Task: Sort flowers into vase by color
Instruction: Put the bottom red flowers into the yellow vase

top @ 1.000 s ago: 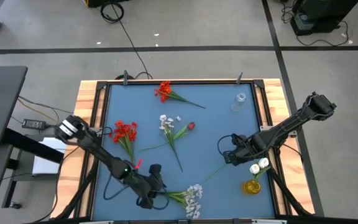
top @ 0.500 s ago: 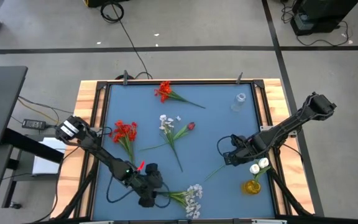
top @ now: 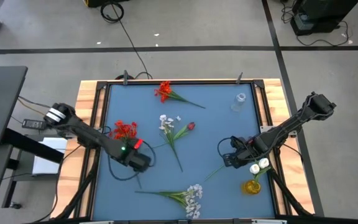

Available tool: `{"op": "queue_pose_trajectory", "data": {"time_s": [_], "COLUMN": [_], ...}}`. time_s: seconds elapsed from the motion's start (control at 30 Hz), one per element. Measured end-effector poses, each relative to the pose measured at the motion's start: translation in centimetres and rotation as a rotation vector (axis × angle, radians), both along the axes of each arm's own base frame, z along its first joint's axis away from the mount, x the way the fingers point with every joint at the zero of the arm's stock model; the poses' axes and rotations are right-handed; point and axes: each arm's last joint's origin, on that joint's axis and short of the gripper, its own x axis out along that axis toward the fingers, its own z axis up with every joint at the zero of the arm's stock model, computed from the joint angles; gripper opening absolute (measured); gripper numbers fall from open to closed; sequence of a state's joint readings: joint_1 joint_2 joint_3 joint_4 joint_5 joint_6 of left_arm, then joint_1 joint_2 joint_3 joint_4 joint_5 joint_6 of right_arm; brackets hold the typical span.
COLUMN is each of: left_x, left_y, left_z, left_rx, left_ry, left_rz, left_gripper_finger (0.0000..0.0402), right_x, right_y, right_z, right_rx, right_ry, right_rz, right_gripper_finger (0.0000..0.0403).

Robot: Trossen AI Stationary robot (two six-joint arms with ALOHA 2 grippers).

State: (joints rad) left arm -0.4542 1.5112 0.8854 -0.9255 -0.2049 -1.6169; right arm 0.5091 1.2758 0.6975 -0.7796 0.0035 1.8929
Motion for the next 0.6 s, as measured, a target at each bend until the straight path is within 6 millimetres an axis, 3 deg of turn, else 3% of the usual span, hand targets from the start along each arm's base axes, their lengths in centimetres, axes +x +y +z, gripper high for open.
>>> {"op": "queue_pose_trajectory", "data": {"time_s": [0.2, 0.3, 0.6], "left_x": [-1.4, -2.1, -2.3], "left_y": [1.0, 1.1, 0.9], "left_z": [-1.8, -2.6, -2.1], "left_rx": [-0.115, -0.133, -0.133], "left_ry": [-0.15, -0.131, -0.078], "left_rz": [0.157, 0.223, 0.244], "left_gripper_finger": [0.022, 0.022, 0.0219], "right_x": [0.1, 0.1, 0.1], "right_y": [0.0, 0.0, -0.1], "right_z": [0.0, 0.0, 0.0], "right_rx": [-0.02, -0.022, -0.027], "right_ry": [-0.022, -0.022, -0.024], "right_rz": [-0.006, -0.006, 0.003], "right_gripper_finger": [0.0148, 0.0148, 0.0148]}}
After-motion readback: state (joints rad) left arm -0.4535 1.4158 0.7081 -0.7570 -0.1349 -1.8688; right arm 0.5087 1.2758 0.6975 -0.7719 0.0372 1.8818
